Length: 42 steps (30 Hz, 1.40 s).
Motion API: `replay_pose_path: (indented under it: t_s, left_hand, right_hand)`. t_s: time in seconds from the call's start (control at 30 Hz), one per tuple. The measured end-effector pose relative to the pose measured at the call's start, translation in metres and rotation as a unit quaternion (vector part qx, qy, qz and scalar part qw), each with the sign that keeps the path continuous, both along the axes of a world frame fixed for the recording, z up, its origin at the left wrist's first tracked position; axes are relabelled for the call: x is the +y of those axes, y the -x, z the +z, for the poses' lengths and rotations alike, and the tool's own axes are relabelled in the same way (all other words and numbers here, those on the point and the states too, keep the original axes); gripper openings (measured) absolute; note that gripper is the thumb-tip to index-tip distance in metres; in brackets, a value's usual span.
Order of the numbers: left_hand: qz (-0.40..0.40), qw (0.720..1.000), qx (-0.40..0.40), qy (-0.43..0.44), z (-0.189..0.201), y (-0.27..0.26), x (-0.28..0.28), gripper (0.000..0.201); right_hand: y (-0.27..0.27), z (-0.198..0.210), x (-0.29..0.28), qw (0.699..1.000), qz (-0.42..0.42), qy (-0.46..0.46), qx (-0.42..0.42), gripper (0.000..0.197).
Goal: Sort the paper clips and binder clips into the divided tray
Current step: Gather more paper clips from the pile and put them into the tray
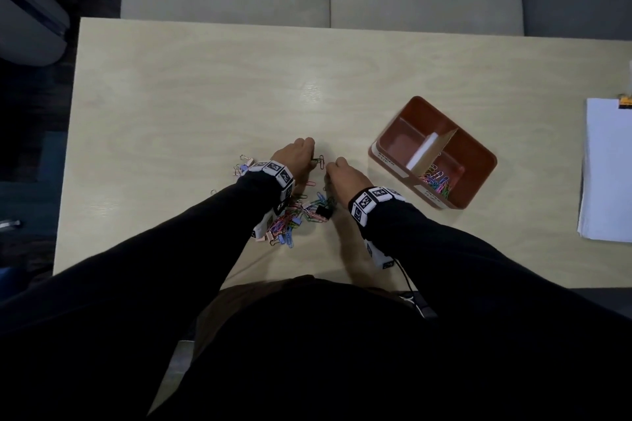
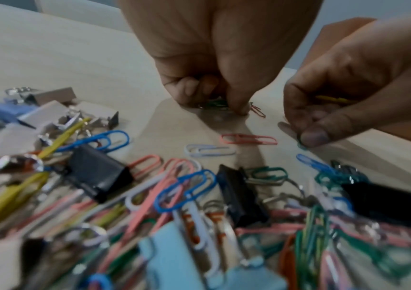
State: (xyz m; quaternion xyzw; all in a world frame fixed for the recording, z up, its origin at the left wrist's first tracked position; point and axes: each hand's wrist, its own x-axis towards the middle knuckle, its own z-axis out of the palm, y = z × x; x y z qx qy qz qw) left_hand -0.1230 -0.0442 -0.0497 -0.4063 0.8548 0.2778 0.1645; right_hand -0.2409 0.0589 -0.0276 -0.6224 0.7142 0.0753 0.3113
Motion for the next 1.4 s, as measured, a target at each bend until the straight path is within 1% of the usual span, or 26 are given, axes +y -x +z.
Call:
replay_pose_path:
  t_s: [0.07,0.17,0.23,0.27,0.33,0.4,0.53,0.63,0.73,0.8,0.9,1.0,1.07,1.17,1.2,1.33,1.4]
  left_hand:
    - [-0.008,1.0,0.006,0.023,-0.002,-0.003,0.001,0.025]
    - [-0.034,0.997,0.013,0.075,-0.005,-0.012,0.003,0.025]
    - [-0.035,0.995,0.021,0.087,-0.004,-0.018,0.005,0.024]
    - [-0.025,0.996,0.027,0.082,-0.003,-0.02,0.005,0.024]
    - [0.011,0.997,0.045,0.056,0.0,-0.025,0.002,0.022]
    - [0.037,0.997,0.059,0.035,0.004,-0.031,-0.001,0.02]
    - [0.062,0.997,0.044,0.02,0.008,-0.045,-0.006,0.023]
    - [0.07,0.996,0.05,0.005,0.007,-0.052,-0.006,0.019]
    - [0.058,0.996,0.064,0.002,0.004,-0.054,-0.001,0.015]
    - [0.067,0.995,0.071,0.001,0.003,-0.054,0.001,0.015]
    - [0.099,0.991,0.09,-0.018,0.008,-0.055,0.004,0.015]
    - [0.121,0.987,0.102,-0.031,0.013,-0.055,0.006,0.016]
    - [0.133,0.985,0.104,-0.035,0.014,-0.055,0.008,0.017]
    - [0.139,0.984,0.105,-0.046,0.018,-0.055,0.008,0.018]
    - [0.142,0.983,0.107,-0.05,0.019,-0.056,0.008,0.02]
    - [0.151,0.982,0.101,-0.055,0.023,-0.059,0.008,0.026]
    - [0.15,0.982,0.099,-0.05,0.025,-0.059,0.009,0.023]
  right_hand:
    - [0.004,-0.001,0.001,1.0,-0.01,-0.004,-0.015,0.022]
    - [0.005,-0.005,0.0,0.999,-0.029,0.006,-0.039,0.023]
    - [0.005,-0.006,0.0,0.997,-0.046,0.022,-0.054,0.021]
    - [0.006,-0.007,0.001,0.997,-0.046,0.026,-0.059,0.022]
    - [0.008,-0.008,0.005,0.998,-0.014,0.03,-0.055,0.024]
    - [0.009,-0.01,0.008,0.999,0.012,0.024,-0.046,0.02]
    - [0.004,-0.01,0.006,0.999,0.024,0.007,-0.046,0.02]
    - [0.004,-0.005,0.001,0.998,-0.005,0.01,-0.059,0.017]
    - [0.004,0.002,-0.005,0.995,-0.063,0.018,-0.081,0.028]
    - [0.004,0.005,-0.01,0.991,-0.097,0.035,-0.085,0.034]
    - [0.004,0.002,-0.021,0.983,-0.148,0.059,-0.088,0.024]
    - [0.002,-0.003,-0.028,0.976,-0.195,0.082,-0.052,0.021]
    - [-0.003,-0.006,-0.03,0.976,-0.19,0.091,-0.046,0.018]
    - [-0.014,-0.007,-0.033,0.981,-0.179,0.074,-0.034,0.029]
    - [-0.017,-0.008,-0.033,0.981,-0.179,0.067,-0.028,0.03]
    - [-0.025,-0.006,-0.042,0.983,-0.181,0.033,-0.02,0.014]
    - [-0.025,-0.003,-0.045,0.984,-0.179,0.007,-0.018,0.013]
